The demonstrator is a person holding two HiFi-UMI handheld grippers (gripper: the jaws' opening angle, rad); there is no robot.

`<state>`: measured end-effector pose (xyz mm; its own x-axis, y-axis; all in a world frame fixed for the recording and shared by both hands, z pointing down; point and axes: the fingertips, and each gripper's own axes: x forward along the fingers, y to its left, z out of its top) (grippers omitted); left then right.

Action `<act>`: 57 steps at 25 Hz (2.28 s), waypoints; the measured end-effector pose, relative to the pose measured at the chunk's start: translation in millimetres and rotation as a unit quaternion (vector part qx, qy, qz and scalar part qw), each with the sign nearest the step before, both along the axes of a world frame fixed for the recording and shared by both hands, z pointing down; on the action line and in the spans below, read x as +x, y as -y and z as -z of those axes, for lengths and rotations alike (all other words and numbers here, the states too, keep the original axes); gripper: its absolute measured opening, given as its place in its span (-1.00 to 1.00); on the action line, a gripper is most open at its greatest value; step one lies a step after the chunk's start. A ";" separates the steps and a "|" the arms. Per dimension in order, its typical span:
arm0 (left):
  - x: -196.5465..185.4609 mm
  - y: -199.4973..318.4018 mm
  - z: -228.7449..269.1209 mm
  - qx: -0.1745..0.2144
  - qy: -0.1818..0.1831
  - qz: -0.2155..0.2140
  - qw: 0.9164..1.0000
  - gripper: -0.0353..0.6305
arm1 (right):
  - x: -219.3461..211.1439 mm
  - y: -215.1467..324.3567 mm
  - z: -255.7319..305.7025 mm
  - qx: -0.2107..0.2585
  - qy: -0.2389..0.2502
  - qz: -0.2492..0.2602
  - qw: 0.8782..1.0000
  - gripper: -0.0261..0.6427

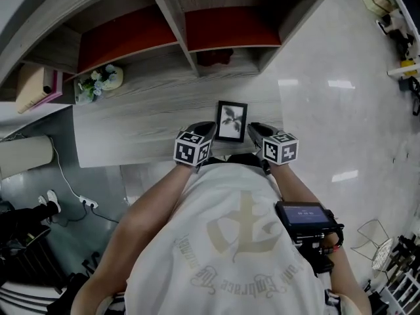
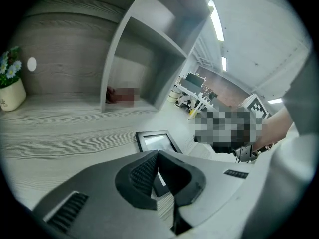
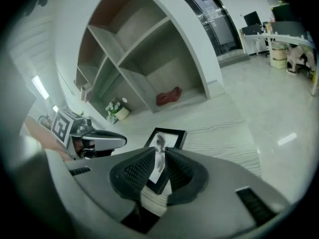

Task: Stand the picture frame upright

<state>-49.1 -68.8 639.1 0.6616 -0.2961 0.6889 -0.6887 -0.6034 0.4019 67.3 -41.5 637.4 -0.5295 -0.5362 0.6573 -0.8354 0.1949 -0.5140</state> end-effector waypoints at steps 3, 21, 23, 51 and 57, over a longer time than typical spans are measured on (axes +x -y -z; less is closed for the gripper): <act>4.0 7.2 -17.7 -0.021 0.021 0.001 1.000 -0.77 | 3.1 9.7 -20.1 -0.030 0.001 0.000 1.000 -0.68; 19.9 12.1 -72.9 -0.082 0.118 -0.011 0.990 -0.49 | -10.3 22.8 -72.7 -0.117 -0.067 0.022 0.991 -0.51; 19.9 9.5 -73.6 -0.077 0.125 -0.015 0.989 -0.47 | -11.5 22.5 -72.3 -0.120 -0.072 0.019 0.990 -0.51; -26.7 14.3 -52.6 -0.090 0.022 0.163 0.982 -0.63 | -47.6 31.3 -45.2 -0.084 0.016 0.135 0.987 -0.63; -53.5 15.9 -34.7 -0.044 0.030 0.198 0.979 -0.63 | -75.5 39.6 -30.6 -0.037 0.000 0.199 0.979 -0.63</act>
<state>-102.6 -84.6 673.8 0.4652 -0.4585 0.7572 -0.8852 -0.2488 0.3931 -8.2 -81.1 668.0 -0.6872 -0.2380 0.6863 -0.7005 0.4674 -0.5393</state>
